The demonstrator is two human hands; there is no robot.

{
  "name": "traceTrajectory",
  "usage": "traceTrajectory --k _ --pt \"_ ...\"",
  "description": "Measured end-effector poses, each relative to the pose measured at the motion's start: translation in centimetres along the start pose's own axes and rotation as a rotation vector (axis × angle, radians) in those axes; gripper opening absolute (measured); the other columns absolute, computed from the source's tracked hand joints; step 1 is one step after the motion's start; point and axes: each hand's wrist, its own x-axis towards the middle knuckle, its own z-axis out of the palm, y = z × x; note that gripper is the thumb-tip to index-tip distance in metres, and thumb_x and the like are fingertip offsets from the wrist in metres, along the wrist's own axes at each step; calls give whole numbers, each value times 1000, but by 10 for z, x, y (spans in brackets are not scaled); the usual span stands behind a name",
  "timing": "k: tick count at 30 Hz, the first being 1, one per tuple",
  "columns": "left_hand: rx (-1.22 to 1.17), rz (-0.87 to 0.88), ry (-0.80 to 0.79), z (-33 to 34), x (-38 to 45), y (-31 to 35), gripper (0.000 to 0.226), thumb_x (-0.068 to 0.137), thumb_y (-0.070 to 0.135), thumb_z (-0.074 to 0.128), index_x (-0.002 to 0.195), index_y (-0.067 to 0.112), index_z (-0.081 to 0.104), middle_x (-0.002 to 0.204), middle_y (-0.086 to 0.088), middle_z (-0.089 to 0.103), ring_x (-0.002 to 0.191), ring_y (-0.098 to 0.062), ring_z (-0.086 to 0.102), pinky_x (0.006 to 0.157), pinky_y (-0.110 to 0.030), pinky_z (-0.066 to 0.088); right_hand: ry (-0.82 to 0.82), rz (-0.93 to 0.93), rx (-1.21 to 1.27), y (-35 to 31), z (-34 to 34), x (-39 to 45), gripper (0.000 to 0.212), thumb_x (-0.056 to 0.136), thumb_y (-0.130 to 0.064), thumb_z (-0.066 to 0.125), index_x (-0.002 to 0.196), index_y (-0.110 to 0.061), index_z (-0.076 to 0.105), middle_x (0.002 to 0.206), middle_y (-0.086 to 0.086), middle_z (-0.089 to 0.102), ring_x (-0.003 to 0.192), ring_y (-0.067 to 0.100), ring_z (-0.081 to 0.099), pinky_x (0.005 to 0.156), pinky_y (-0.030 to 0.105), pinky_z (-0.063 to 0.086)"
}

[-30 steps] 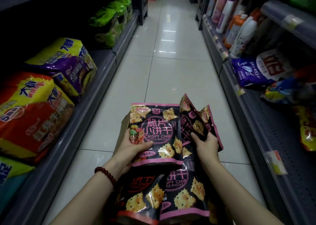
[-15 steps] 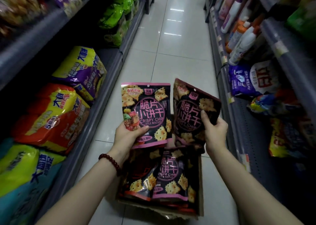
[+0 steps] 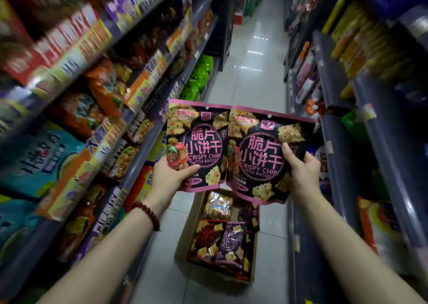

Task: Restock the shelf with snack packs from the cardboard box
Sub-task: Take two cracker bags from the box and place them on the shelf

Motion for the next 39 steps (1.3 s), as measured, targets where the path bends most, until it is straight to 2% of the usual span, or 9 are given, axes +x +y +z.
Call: traceTrajectory --k 3,9,17,22,26,30,33,37,39 --pt "22 80 45 -16 -27 77 33 66 7 84 89 21 64 89 0 73 80 -15 72 72 -37 59 -75 -6 49 -77 16 -15 9 87 -18 65 94 -12 68 93 8 74 86 22 70 77 35 57" --pt "10 191 174 -46 -97 185 33 64 11 86 91 14 66 86 -3 75 79 -23 73 69 -40 59 -318 -35 86 -203 53 -41 6 87 -17 65 88 -11 65 74 1 75 70 17 71 67 32 58" --pt "1 302 400 -95 -211 265 36 65 12 86 94 13 66 88 -3 74 80 -20 72 73 -40 60 -629 -3 112 -305 108 -94 28 85 -22 67 105 -4 62 93 12 72 83 25 71 63 31 57" --pt "-44 356 566 -130 -281 285 39 60 10 88 94 7 68 93 -13 74 87 -33 71 75 -45 58 -767 -11 139 -334 143 -144 29 83 -23 70 103 -3 64 93 13 74 90 33 70 82 45 56" --pt "-68 414 690 -160 -345 286 32 66 2 82 92 11 68 85 -3 75 79 -16 73 66 -29 57 -887 -2 159 -340 172 -198 37 82 -24 71 109 0 61 91 10 73 90 31 69 87 47 54" --pt "-64 415 819 -194 -411 275 30 66 5 83 89 17 68 85 -1 76 81 -19 72 74 -35 57 -1048 -27 137 -336 198 -259 15 84 -26 69 86 -11 67 83 5 75 88 30 69 89 48 52" --pt "-71 420 901 -223 -461 265 29 66 5 83 90 14 69 89 -5 76 86 -23 71 78 -39 56 -1146 -49 145 -332 217 -314 13 85 -25 68 86 -12 68 81 2 75 84 26 69 87 44 52" --pt "-60 430 1014 -261 -529 257 26 66 4 83 86 14 69 79 2 75 80 -16 72 71 -27 56 -1260 -35 175 -330 244 -392 12 86 -23 67 86 -11 66 77 1 75 77 21 70 83 42 52" --pt "-51 428 1062 -282 -563 254 26 66 6 83 86 14 69 82 -1 76 82 -18 72 73 -31 56 -1309 -35 177 -332 256 -433 12 86 -23 66 84 -11 66 77 1 75 77 20 70 82 39 51"
